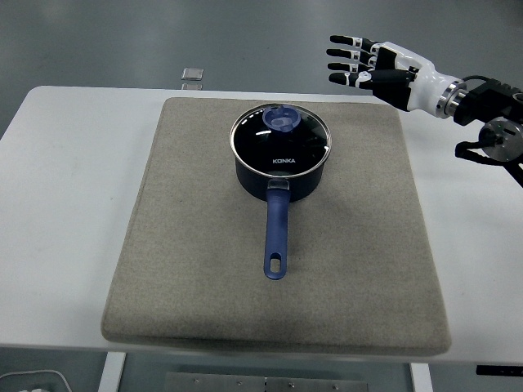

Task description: Lift the pot lid and place it to the right of the pot.

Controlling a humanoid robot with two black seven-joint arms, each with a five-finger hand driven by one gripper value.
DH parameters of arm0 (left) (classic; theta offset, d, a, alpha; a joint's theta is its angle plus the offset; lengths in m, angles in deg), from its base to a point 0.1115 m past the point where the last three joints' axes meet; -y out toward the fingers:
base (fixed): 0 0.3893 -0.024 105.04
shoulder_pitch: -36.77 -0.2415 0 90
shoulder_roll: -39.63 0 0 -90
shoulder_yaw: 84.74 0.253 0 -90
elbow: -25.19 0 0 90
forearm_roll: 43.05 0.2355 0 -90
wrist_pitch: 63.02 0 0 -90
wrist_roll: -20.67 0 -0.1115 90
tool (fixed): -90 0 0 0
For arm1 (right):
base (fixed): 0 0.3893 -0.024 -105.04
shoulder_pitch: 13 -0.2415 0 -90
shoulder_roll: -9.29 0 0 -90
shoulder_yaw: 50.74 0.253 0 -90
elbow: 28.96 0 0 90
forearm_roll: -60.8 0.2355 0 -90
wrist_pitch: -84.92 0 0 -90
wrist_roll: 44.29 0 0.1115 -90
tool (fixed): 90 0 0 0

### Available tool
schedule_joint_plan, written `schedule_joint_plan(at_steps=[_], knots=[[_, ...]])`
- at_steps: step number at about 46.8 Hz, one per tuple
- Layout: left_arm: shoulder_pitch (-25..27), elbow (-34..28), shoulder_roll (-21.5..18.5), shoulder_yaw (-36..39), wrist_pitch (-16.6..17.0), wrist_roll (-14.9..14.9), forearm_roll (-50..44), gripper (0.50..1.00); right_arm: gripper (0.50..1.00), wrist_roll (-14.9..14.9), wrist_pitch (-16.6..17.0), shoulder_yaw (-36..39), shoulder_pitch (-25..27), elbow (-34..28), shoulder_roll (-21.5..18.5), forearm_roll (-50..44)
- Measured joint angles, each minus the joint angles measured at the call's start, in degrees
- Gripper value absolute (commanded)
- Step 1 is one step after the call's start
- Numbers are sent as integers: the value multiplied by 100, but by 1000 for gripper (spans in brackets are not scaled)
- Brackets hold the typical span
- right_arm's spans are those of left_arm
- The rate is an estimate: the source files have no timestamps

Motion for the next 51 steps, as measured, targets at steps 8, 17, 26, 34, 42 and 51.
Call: schedule_joint_plan(at_steps=[8,17,26,34,42,51], knots=[[0,1,0,0,0,0,0,1000,928,0,45,-2,-165,119,31,-937],[-1,-2,0,0,0,0,0,1000,928,-6,206,-36,-476,235,12,-1955],[-1,1,0,0,0,-1,0,1000,928,-3,392,-569,-902,272,-13,-2572],[0,2,0,0,0,0,0,1000,928,-9,367,-980,-1177,271,-97,-2985],[0,0,0,0,0,0,0,1000,928,-11,292,-1134,-1318,270,-261,-3376],[1,3,0,0,0,0,0,1000,928,-8,126,-1454,-1509,263,-446,-3667]])
